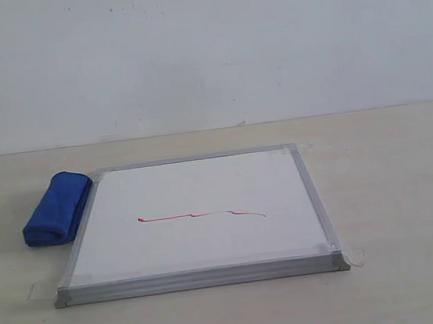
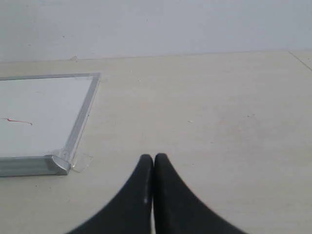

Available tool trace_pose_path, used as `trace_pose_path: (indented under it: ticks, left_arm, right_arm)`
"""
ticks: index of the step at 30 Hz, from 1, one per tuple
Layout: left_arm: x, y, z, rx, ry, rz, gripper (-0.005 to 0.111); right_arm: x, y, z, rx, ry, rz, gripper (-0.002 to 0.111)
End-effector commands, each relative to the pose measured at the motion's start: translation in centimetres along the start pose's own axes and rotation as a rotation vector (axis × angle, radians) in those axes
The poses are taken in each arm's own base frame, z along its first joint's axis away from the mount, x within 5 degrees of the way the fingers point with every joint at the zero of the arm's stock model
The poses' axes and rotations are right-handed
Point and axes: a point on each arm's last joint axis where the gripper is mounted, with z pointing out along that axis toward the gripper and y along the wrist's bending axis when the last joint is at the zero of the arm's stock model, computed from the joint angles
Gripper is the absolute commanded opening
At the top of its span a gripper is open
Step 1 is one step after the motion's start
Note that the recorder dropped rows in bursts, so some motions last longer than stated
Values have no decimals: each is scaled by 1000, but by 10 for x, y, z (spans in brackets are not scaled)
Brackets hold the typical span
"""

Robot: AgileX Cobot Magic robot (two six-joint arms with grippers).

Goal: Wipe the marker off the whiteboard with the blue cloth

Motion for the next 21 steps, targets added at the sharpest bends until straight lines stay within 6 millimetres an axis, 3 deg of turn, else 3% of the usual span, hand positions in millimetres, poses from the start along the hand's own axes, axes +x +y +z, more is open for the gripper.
trace_pose_path:
  ticks: [1,21]
  left_arm:
    - [0,0,0,-4,-10,0,4]
    - [-4,-1,-1,7,-17,-29,4]
  right_arm:
    - [-1,-1,0,9,-12,-6,0]
    - [-1,-1,0,9,-12,-6,0]
